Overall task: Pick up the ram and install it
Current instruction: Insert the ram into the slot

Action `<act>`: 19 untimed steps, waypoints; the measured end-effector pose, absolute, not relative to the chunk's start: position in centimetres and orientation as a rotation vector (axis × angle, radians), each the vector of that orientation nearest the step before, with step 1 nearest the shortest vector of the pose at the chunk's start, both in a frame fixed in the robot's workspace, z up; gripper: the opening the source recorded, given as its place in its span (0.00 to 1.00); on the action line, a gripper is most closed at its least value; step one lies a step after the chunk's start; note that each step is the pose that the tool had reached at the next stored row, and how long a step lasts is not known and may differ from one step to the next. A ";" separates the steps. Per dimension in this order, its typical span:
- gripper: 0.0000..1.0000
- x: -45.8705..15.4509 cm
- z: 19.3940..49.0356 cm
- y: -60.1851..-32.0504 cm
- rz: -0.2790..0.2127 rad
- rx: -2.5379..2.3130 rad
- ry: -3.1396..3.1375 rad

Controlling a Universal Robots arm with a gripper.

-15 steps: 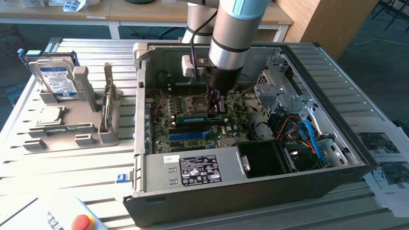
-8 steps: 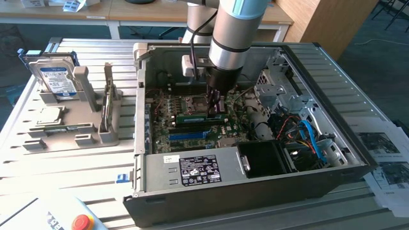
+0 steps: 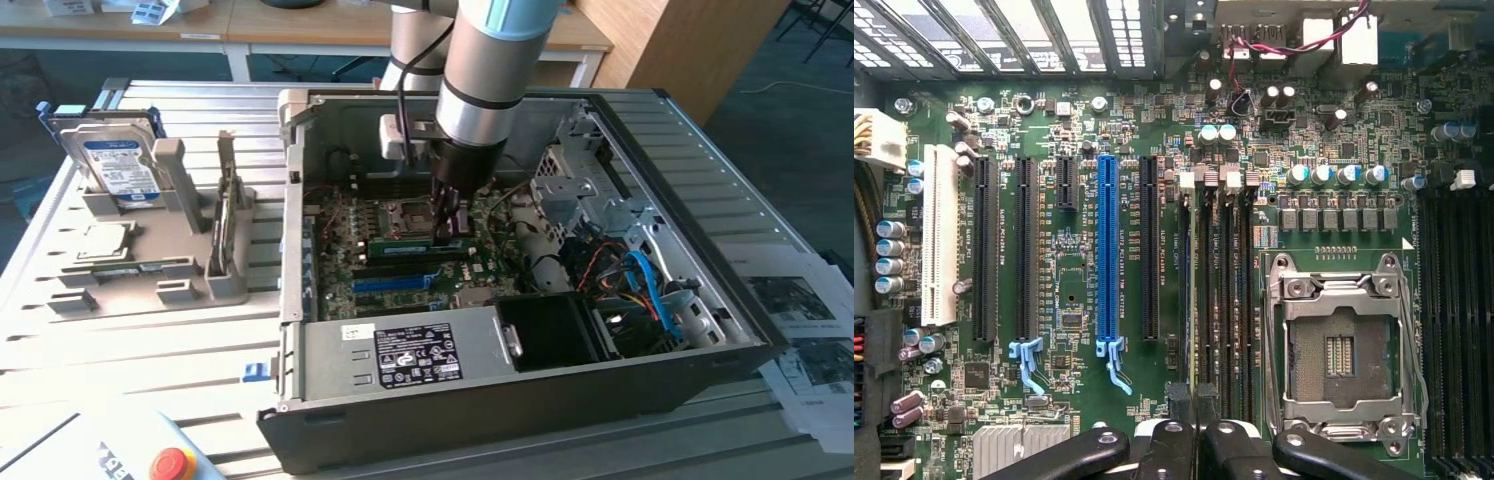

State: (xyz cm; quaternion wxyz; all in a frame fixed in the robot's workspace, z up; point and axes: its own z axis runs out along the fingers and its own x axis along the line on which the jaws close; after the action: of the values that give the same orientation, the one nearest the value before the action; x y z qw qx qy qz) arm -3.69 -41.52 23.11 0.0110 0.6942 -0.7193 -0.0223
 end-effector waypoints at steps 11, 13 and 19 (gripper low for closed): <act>0.12 -3.8 23.1 -41.5 -0.069 2.167 -2.243; 0.12 -3.8 23.1 -41.5 -0.069 2.168 -2.243; 0.12 -3.8 23.1 -41.5 -0.069 2.168 -2.242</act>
State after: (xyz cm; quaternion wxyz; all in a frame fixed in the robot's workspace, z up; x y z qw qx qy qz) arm -3.83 -41.52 23.11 0.0109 0.6950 -0.7185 -0.0222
